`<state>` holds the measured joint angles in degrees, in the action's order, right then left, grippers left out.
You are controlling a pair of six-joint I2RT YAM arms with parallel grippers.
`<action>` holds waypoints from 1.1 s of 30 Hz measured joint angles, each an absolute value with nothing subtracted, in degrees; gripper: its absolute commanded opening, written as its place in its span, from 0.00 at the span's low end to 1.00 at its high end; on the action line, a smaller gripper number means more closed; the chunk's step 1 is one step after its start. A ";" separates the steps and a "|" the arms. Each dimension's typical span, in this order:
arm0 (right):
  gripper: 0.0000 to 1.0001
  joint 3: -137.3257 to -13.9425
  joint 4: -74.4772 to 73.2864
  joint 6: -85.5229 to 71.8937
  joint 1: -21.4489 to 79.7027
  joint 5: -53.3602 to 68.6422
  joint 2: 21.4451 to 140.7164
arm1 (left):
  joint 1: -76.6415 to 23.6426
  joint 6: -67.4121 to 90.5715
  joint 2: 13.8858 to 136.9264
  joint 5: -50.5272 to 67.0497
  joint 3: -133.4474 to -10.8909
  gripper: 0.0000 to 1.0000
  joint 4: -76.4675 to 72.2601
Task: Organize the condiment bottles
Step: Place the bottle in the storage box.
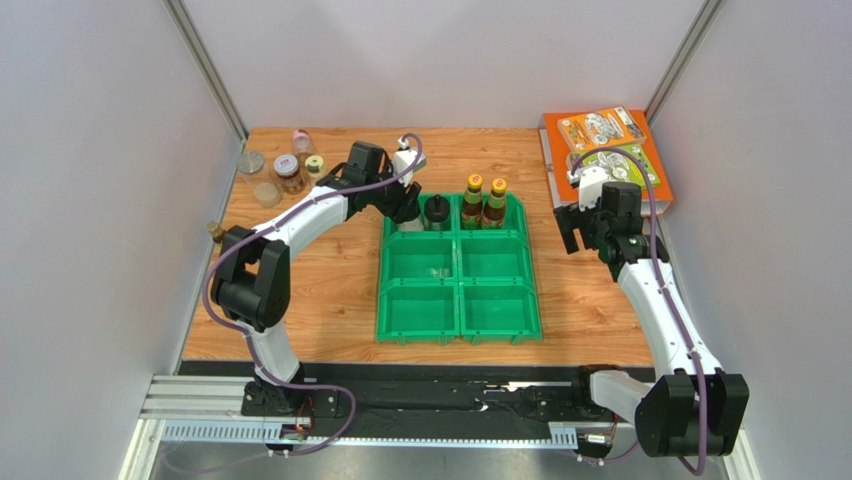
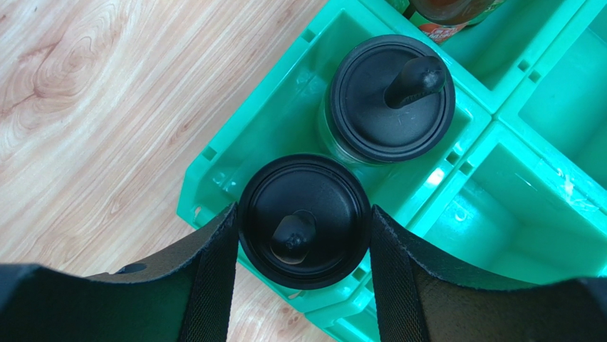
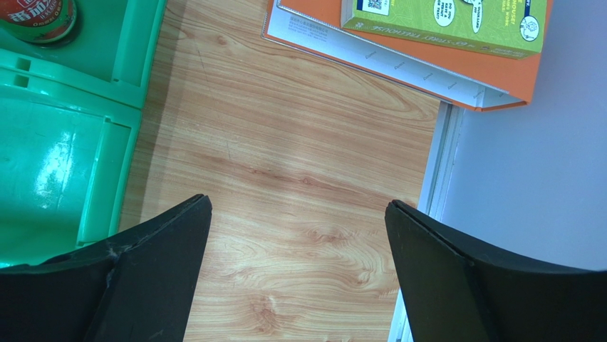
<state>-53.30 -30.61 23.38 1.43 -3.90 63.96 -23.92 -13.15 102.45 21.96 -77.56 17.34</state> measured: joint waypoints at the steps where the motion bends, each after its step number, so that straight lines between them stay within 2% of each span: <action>1: 0.95 -53.30 -30.61 23.38 1.43 -3.88 63.96 | -23.92 -13.17 102.48 21.93 -77.47 0.31 17.34; 5: 0.95 -53.30 -30.63 23.38 1.43 -3.70 63.96 | -23.92 -13.30 102.50 21.96 -77.36 0.41 17.34; 11: 0.95 -53.30 -30.63 23.38 1.43 -3.38 63.96 | -23.92 -13.61 102.50 22.02 -77.36 0.62 17.74; 12: 0.95 -53.30 -30.63 23.38 1.43 -3.33 63.96 | -23.92 -13.80 102.50 22.04 -77.36 0.70 17.93; 14: 0.95 -53.30 -30.63 23.38 1.43 -3.29 63.96 | -23.92 -14.20 102.50 22.20 -77.36 0.76 18.39; 16: 0.95 -53.30 -30.63 23.38 1.43 -3.09 63.96 | -23.92 -14.31 102.48 23.18 -77.36 0.94 19.33; 17: 0.95 -53.30 -30.63 23.38 1.43 -3.05 63.96 | -24.05 -14.48 102.45 23.66 -77.36 0.99 19.79; 26: 0.95 -53.30 -30.65 23.35 1.43 -2.76 63.53 | -24.40 -14.87 100.20 25.39 -77.43 0.99 24.80; 33: 0.95 -53.30 -30.70 23.35 1.43 -2.20 63.53 | -22.57 -14.90 89.27 21.54 -80.90 0.99 28.40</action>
